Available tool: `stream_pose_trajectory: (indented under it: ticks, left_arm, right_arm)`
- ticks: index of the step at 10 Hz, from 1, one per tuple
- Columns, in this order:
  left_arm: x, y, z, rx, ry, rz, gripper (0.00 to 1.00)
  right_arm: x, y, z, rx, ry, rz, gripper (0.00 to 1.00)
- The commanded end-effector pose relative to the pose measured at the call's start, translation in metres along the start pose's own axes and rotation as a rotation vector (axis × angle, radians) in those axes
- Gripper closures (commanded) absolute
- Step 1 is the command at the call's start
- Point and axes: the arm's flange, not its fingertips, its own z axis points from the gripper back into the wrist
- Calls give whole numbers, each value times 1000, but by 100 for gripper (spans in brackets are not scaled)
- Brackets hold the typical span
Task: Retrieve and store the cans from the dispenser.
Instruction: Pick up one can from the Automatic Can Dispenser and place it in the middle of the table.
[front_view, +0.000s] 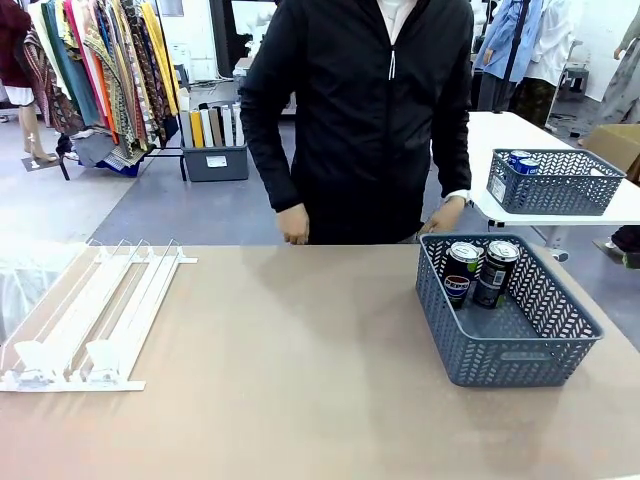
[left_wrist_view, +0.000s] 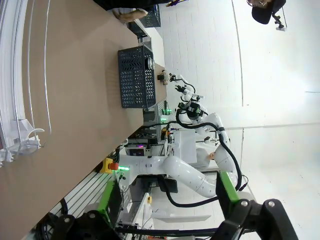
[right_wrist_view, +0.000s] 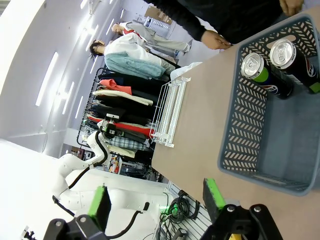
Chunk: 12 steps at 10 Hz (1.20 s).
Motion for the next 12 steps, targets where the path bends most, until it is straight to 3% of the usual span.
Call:
stream_pose_trajectory:
  ticks: [1,12]
  left_arm:
    - [-1,-3,-1,-20,-6,0,0]
    - [-1,-3,-1,-20,-6,0,0]
  right_arm:
    - [4,4,-2,25,-20,15,0]
    - [4,4,-2,25,-20,15,0]
